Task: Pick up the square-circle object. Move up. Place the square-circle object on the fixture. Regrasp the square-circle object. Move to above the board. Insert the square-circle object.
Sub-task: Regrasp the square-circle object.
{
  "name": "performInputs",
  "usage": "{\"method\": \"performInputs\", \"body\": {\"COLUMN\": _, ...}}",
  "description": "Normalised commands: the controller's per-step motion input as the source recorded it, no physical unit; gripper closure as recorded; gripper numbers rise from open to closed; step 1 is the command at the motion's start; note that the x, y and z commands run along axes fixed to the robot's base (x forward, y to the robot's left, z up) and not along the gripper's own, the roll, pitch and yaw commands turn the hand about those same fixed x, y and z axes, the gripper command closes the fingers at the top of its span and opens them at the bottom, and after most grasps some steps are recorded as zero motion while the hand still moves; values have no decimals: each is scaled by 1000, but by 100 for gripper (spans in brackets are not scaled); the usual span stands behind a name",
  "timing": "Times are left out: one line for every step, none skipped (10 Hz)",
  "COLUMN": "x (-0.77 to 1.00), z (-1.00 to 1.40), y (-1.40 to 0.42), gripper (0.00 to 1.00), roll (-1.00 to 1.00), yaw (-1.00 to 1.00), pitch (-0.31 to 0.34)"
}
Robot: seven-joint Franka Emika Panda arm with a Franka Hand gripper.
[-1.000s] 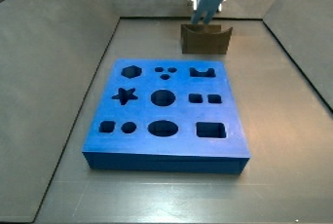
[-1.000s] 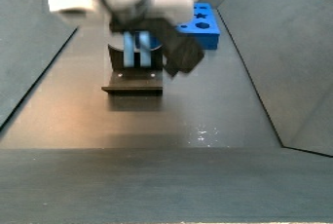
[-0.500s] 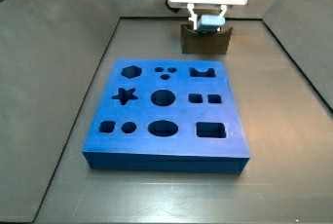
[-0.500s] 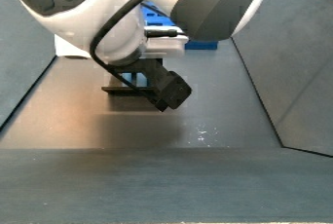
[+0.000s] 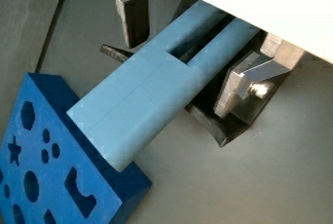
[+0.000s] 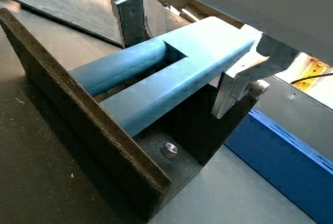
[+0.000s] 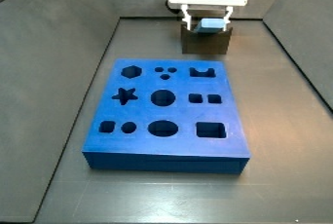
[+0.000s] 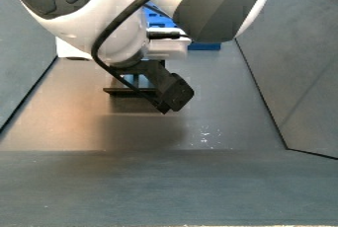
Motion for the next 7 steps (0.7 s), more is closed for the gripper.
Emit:
{"method": "performInputs", "body": {"x": -4, "z": 1000, "y": 3, "gripper": 0, "roll": 4, "yaw": -52, "pitch": -17}}
{"method": "performInputs", "body": {"x": -22, "z": 1000, "y": 7, "gripper": 0, "roll": 18, "yaw": -32, "pitch": -8}}
{"method": "performInputs", "body": {"x": -29, "z": 1000, "y": -2, "gripper": 0, "roll": 45, "yaw": -8, "pitch": 1}}
{"method": "performInputs", "body": {"x": -36, "z": 1000, "y": -2, "gripper": 0, "roll": 59, "yaw": 5, "pitch": 12}}
{"method": "performInputs", "body": {"x": -42, "z": 937, "y": 2, "gripper": 0, "roll": 63, "yaw": 9, "pitch": 23}}
{"method": "performInputs", "body": {"x": -37, "z": 714, "y": 4, "gripper": 0, "roll": 59, "yaw": 7, "pitch": 40}}
{"method": "performInputs", "body": {"x": -32, "z": 542, "y": 5, "gripper": 0, "roll": 49, "yaw": 6, "pitch": 53}}
